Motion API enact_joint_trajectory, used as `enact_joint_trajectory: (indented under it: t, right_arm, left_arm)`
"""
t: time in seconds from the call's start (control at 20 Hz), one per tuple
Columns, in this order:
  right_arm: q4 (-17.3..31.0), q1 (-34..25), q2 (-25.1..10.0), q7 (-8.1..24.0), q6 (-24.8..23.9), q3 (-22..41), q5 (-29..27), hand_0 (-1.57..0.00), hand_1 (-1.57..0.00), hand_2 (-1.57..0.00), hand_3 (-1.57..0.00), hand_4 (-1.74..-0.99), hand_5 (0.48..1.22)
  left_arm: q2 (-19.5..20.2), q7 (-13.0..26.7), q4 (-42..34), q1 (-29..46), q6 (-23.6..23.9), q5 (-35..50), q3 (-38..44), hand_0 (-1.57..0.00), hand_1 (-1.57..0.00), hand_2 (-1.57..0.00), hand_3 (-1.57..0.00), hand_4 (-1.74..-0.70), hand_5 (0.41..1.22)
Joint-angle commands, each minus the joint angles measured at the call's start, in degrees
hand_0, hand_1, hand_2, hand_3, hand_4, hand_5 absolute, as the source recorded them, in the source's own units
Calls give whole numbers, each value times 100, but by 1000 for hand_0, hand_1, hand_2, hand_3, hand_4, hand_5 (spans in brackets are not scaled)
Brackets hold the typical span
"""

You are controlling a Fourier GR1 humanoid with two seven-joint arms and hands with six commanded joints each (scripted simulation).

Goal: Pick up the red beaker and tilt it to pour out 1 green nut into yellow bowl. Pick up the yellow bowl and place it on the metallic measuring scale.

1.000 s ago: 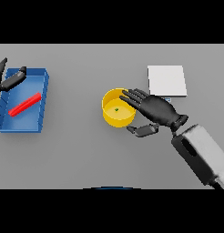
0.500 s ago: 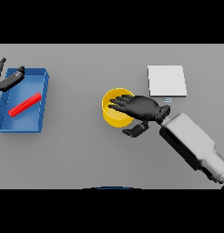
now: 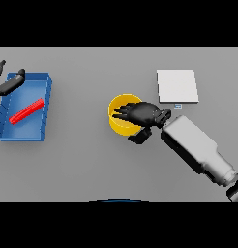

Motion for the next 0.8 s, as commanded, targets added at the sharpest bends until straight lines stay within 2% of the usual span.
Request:
enact_joint_trajectory:
  t: [0.0,0.1,0.15,0.2,0.25,0.3,0.4,0.45,0.55,0.75]
  right_arm:
    - [13,9,-26,7,25,-17,-11,1,1,-9,-41,-1209,732]
    - [61,-36,3,31,13,6,22,-48,-60,-88,-130,-1261,809]
    - [49,-43,2,-64,14,17,14,-193,-183,-189,-215,-1309,891]
    - [73,-35,6,-151,-57,27,26,-455,-407,-349,-322,-1363,957]
    - [42,-24,-7,-167,-67,25,15,-678,-640,-594,-572,-1435,1010]
    - [81,1,22,-179,-112,24,1,-857,-826,-789,-679,-1492,1052]
    - [19,-15,-25,-244,-15,79,-22,-1114,-1094,-1071,-882,-1578,1113]
    - [-20,-34,-71,-292,42,62,-50,-1205,-1189,-1129,-969,-1611,1135]
    - [-96,-45,-68,-119,269,25,-125,-1337,-1327,-1246,-1066,-1658,1166]
    - [-216,-20,-116,-39,353,-8,-221,-1475,-1471,-1353,-1185,-1707,1198]
  left_arm:
    - [20,20,-52,14,-19,26,14,1,1,1,1,-789,713]
    - [-7,-53,-20,103,-4,5,-9,1,1,1,1,-791,712]
    - [7,-26,-44,94,-8,4,-5,1,1,1,1,-791,711]
    - [41,-50,3,106,-11,-8,13,1,1,1,1,-789,710]
    - [32,-98,39,58,-28,4,15,1,1,1,1,-788,710]
    - [36,-156,59,67,-9,-7,22,1,1,1,1,-788,710]
    - [52,-142,57,69,-31,-5,19,1,1,1,1,-787,707]
    - [43,-136,82,72,-28,-5,21,1,1,1,1,-785,709]
    - [22,-140,143,-24,-21,-46,-11,1,1,1,1,-784,711]
    - [20,-49,94,-33,-26,-8,9,1,1,1,1,-786,707]
